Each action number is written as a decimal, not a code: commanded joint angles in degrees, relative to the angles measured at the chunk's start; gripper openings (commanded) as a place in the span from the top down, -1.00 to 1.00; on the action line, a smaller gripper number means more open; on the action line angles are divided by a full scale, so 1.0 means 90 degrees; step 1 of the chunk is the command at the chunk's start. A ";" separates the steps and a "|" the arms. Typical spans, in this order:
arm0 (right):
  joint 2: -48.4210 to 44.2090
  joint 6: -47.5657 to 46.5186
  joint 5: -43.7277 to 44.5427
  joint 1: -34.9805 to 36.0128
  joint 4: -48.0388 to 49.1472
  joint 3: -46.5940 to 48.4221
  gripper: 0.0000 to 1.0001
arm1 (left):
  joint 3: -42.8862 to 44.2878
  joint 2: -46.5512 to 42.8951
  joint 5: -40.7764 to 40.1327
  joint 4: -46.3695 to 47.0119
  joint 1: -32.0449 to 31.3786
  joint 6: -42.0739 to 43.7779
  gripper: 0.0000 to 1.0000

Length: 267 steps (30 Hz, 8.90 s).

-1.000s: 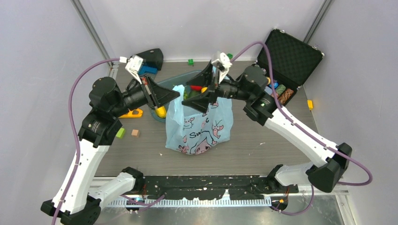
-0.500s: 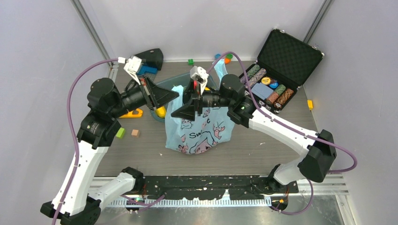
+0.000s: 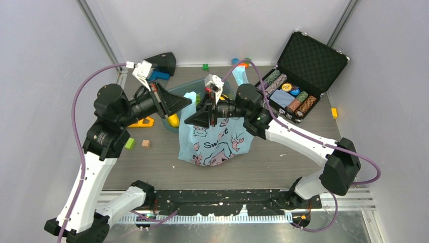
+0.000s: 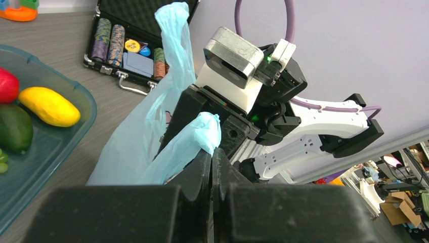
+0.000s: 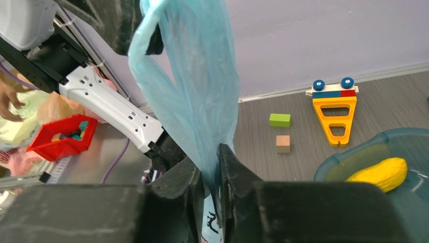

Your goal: Place the fake fruits into the plastic bag and tie a complex knot

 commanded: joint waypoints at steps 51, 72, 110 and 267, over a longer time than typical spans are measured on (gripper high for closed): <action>-0.1451 -0.0268 0.0385 -0.0296 -0.0889 -0.0187 -0.81 | -0.1762 -0.0480 0.1647 0.1825 0.0219 0.1441 1.00; -0.0955 0.0083 0.1203 0.0022 -0.2018 0.1539 -0.52 | -0.1866 -0.0435 0.1845 0.1846 0.0219 0.1583 1.00; -0.0847 0.0296 0.1527 0.0091 -0.1666 0.1509 0.90 | -0.2727 0.0120 0.3034 0.3975 0.0225 0.0617 0.55; -0.0828 -0.3436 -0.1988 -0.0925 -0.5522 0.0650 0.90 | 0.0451 0.1984 0.2248 -0.3541 -0.0869 0.5189 -0.10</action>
